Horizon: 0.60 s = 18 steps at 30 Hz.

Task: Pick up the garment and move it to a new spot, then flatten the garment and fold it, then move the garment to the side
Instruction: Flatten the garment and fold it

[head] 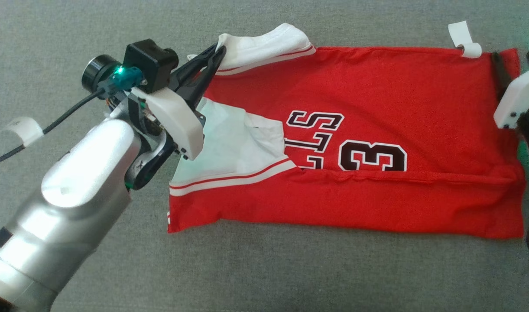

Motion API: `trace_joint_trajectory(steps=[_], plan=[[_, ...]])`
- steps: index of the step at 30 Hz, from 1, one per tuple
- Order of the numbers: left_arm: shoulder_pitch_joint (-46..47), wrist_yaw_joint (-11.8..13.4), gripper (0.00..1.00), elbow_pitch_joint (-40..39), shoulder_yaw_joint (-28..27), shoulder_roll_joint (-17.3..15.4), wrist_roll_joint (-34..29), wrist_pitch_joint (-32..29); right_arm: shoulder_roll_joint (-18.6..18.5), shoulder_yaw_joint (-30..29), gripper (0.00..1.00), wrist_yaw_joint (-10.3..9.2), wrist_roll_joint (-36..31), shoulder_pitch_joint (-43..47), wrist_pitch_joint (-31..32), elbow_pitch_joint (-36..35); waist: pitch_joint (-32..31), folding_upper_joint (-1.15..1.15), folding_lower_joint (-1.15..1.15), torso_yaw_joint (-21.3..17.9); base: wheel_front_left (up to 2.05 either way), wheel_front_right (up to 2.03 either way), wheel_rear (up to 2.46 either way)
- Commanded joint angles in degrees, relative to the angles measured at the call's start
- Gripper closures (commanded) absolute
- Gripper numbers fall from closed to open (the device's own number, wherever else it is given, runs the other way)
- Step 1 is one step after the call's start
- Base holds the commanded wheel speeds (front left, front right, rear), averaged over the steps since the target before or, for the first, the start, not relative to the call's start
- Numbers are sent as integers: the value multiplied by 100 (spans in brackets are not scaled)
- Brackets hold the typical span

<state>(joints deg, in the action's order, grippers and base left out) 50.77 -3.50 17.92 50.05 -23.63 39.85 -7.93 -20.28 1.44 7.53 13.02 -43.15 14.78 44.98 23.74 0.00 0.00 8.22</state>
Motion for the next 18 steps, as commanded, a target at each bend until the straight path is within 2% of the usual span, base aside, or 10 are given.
trace_joint_trajectory(steps=[1,2,3,4,12,18], plan=[[271,43,100,-179,-224,-257,-12,-6,-67,130,0,-4,-40,-118,89,-52,36,0,0,13,0,0,0],[287,51,100,-194,-230,-268,-10,-15,-66,163,5,-4,-37,-168,129,28,55,0,0,15,0,0,0],[299,63,100,-202,-238,-276,-8,-20,-65,199,57,-4,-27,-215,147,89,71,0,0,16,0,0,0],[309,78,100,-203,-249,-283,-5,-22,-66,236,100,-4,-12,-265,129,124,85,0,0,13,0,0,0],[566,214,100,162,-520,-455,2,161,-30,576,100,-4,339,-818,-514,-31,139,0,0,-212,0,0,0],[1222,291,100,748,-747,-531,-175,384,41,750,100,-4,696,-1355,-641,-155,293,0,0,-383,0,0,0]])
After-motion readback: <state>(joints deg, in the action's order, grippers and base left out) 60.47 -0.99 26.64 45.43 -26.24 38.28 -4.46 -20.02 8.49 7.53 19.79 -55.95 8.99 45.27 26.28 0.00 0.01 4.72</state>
